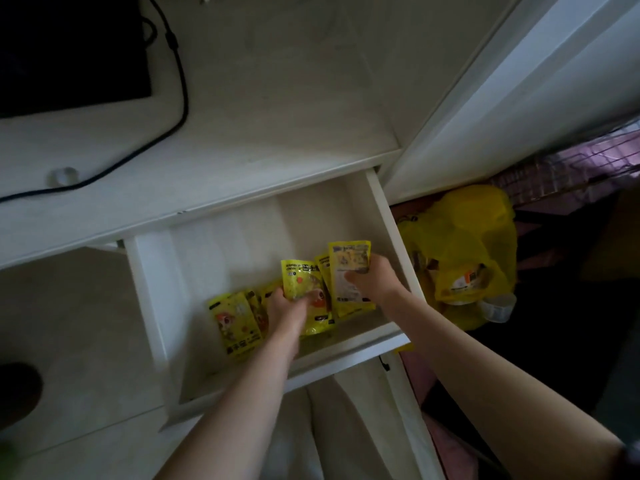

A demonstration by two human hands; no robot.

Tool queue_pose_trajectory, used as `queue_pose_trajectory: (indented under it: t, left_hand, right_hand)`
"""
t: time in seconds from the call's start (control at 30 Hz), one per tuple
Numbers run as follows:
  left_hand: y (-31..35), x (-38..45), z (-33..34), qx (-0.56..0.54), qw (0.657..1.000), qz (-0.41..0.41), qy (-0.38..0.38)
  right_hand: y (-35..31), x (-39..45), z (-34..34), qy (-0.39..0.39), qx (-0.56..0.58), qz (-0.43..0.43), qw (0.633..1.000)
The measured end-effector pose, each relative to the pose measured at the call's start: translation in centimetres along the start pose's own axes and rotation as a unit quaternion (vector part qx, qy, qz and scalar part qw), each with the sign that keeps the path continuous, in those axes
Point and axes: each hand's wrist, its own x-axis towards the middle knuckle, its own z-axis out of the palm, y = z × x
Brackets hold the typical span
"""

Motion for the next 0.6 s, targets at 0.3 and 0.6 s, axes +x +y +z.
queue_pose_trajectory:
  t: [0.3,0.6]
  left_hand:
    - [-1.6,1.5,0.3,0.033,0.999,-0.007,0.013]
    - [-1.1,1.3,-0.4,0.180,0.979,0.084,0.036]
  right_hand:
    - [1.6,2.4,0.3,-0.041,-0.018,0.050,0.998]
    - [2.4,2.3,0.1,-0.074,-0.145,-0.008,0.987]
